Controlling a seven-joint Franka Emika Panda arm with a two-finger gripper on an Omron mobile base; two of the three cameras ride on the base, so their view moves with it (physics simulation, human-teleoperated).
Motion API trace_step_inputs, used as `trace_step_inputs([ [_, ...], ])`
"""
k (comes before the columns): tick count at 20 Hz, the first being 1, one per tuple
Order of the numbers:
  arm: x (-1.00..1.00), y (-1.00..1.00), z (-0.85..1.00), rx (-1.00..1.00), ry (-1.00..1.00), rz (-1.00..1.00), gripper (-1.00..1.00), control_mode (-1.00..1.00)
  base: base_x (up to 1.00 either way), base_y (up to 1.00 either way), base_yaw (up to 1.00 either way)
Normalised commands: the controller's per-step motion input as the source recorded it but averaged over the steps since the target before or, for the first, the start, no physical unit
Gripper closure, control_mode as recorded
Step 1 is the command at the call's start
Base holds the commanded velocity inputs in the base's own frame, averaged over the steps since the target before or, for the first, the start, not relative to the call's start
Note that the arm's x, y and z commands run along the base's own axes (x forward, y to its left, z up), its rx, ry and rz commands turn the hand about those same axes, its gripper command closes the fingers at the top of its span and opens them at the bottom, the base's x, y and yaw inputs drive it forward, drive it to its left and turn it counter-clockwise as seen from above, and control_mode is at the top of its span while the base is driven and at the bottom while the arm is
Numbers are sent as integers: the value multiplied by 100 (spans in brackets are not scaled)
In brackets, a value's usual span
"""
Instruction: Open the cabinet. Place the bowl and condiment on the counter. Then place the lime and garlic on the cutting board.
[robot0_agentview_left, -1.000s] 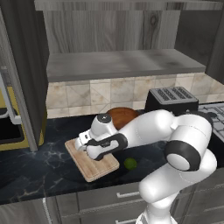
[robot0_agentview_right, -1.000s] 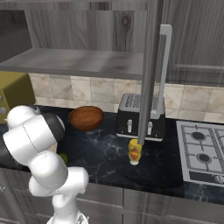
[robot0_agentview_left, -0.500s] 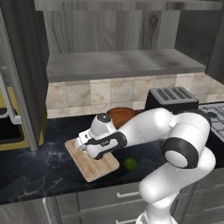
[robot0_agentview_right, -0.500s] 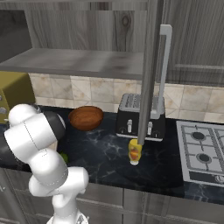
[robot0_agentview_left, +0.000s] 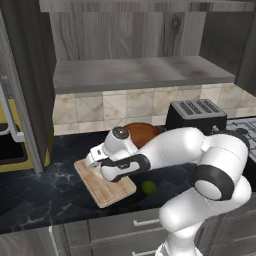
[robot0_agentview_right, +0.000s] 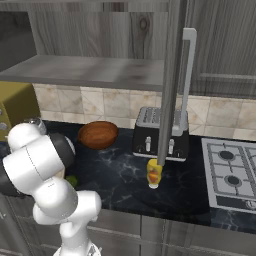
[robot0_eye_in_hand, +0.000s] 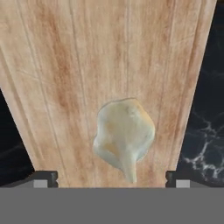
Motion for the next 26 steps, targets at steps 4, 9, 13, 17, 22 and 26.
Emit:
trace_step_inputs([
  [4, -2, -4, 72, 0, -1, 0, -100, -100, 0, 0, 0],
  [9, -13, -21, 39, 0, 0, 0, -100, -100, 0, 0, 0],
  [13, -30, -48, 11, 0, 1, 0, -100, -100, 0, 0, 0],
  [17, -39, -54, 3, 0, 4, 0, -100, -100, 0, 0, 0],
  [22, -45, -45, 10, 0, 5, 0, -100, -100, 0, 0, 0],
  [26, -45, -36, 5, 0, 6, 0, -100, -100, 0, 0, 0],
])
